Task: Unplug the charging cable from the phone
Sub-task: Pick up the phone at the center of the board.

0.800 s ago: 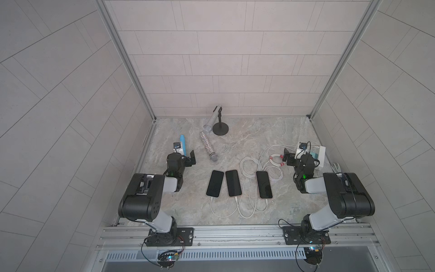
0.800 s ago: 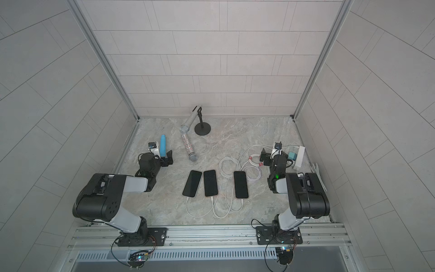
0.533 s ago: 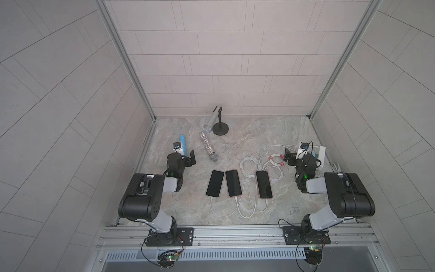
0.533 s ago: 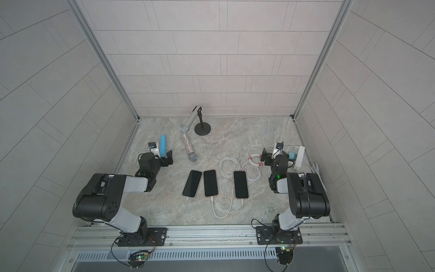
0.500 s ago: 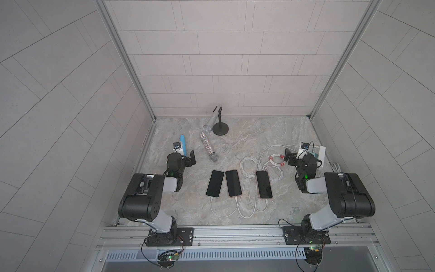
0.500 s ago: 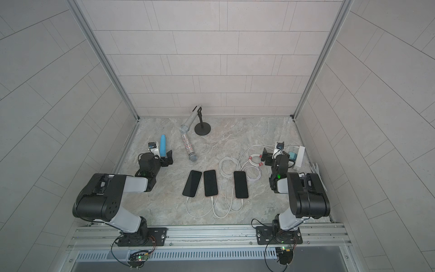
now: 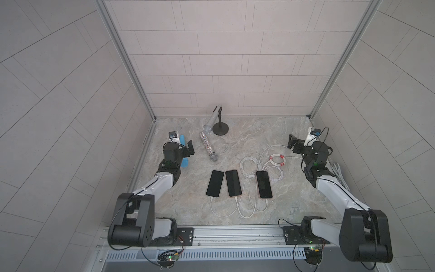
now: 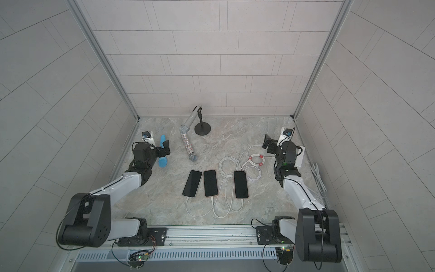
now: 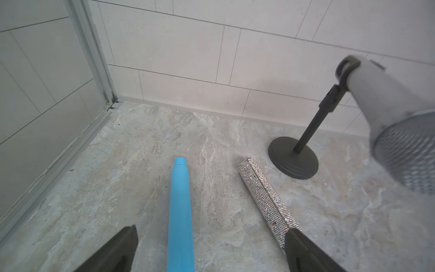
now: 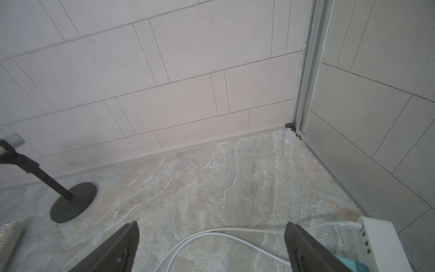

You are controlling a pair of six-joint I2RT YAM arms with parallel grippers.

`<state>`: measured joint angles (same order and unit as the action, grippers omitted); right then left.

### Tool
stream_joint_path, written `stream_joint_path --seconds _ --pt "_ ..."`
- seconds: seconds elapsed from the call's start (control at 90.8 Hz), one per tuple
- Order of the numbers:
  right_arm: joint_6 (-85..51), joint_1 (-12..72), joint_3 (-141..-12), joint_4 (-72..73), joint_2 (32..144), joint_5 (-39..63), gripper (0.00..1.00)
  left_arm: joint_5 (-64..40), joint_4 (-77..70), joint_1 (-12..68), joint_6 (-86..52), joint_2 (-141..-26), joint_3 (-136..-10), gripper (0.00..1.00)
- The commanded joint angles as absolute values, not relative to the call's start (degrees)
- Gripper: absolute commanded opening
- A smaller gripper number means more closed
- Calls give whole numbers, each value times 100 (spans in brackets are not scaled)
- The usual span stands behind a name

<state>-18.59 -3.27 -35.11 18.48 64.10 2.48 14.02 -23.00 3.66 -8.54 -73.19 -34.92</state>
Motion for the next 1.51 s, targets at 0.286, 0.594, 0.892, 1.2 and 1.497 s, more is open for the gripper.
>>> stream_joint_path --seconds 0.286,0.594,0.892,1.2,1.497 --pt "-4523 -454 -3772 -267 5402 2540 100 336 3614 -111 -3876 -6979 -5885 100" --pt "-3783 1850 -4214 -2003 4805 1094 100 485 4752 1569 -3267 -7215 -6010 100" --pt "-3882 3837 -4285 -2300 5125 72 100 1060 5129 3238 -3213 -8138 -6087 100" --pt "-4094 4357 -4131 -2253 5352 -23 100 974 4854 4073 -3173 -9259 -6048 100" --pt "-4137 4395 -3959 -2347 5172 -34 100 840 4405 4078 -3085 -9892 -5986 100"
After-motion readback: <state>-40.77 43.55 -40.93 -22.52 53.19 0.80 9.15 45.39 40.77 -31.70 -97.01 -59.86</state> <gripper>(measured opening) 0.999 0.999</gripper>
